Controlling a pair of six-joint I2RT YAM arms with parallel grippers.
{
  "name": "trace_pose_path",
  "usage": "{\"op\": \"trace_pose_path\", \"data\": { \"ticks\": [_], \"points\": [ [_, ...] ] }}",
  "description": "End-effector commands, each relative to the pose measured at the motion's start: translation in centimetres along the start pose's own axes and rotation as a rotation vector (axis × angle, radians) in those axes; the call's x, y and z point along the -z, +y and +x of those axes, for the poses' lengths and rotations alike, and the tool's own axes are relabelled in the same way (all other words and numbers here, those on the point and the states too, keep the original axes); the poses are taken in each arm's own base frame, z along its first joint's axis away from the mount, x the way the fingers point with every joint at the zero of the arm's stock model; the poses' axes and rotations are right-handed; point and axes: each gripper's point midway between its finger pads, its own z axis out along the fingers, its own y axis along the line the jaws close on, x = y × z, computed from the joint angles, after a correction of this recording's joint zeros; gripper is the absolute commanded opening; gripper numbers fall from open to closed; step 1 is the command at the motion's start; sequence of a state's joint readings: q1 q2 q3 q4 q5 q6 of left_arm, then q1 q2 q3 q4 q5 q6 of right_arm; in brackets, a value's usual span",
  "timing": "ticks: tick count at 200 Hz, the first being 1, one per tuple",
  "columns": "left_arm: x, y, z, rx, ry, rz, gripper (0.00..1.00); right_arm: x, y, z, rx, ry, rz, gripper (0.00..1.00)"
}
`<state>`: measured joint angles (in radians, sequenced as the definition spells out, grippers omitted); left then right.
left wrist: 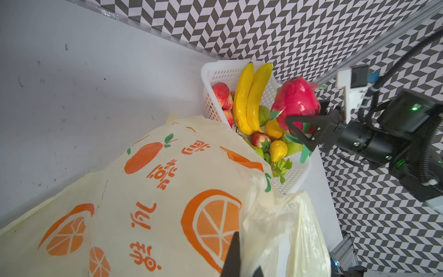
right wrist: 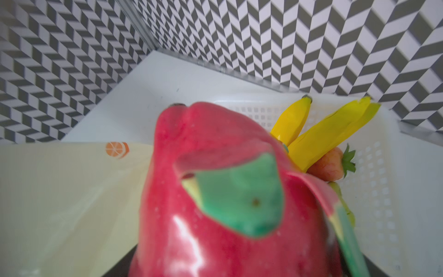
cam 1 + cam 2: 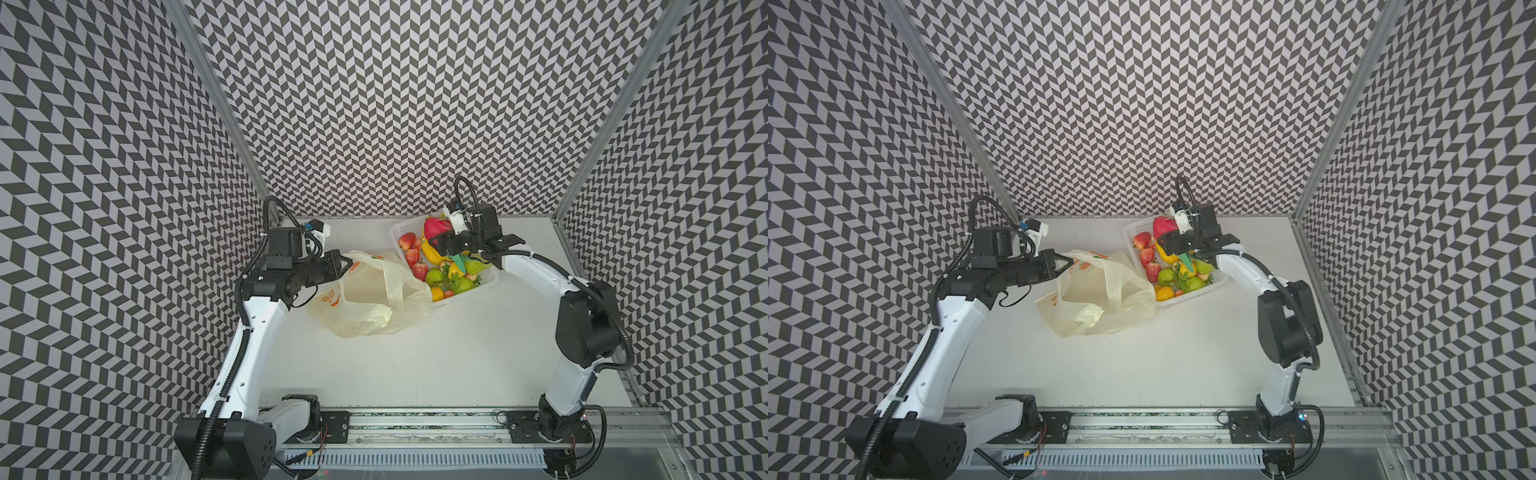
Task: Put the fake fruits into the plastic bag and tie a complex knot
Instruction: 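Lift the dragon fruit out of the basket with the right gripper toward the bag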
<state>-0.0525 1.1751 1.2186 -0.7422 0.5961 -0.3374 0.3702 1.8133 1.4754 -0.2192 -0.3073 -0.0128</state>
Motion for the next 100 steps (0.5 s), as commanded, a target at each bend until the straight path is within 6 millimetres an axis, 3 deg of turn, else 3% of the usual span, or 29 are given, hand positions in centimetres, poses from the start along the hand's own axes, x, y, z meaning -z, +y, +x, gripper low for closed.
{"op": "trace_pose_path", "data": {
  "ticks": [1, 29, 56, 100],
  "points": [
    [-0.1, -0.6, -0.4, -0.016, -0.011, 0.02, 0.0, 4.5, 1.8, -7.4, 0.038, -0.259, -0.046, 0.49],
    [-0.4, -0.7, -0.4, -0.015, -0.007, 0.028, 0.0, 7.1, 2.0, -9.1, 0.037, -0.307, -0.034, 0.48],
    [-0.6, -0.8, -0.6, -0.016, -0.003, 0.03, 0.0, 10.4, 3.6, -8.9, 0.023, -0.297, -0.065, 0.48],
    [-0.8, -0.8, -0.5, -0.02, -0.001, 0.031, 0.0, 16.6, 8.7, -4.1, -0.068, -0.266, -0.245, 0.48]
  ]
}}
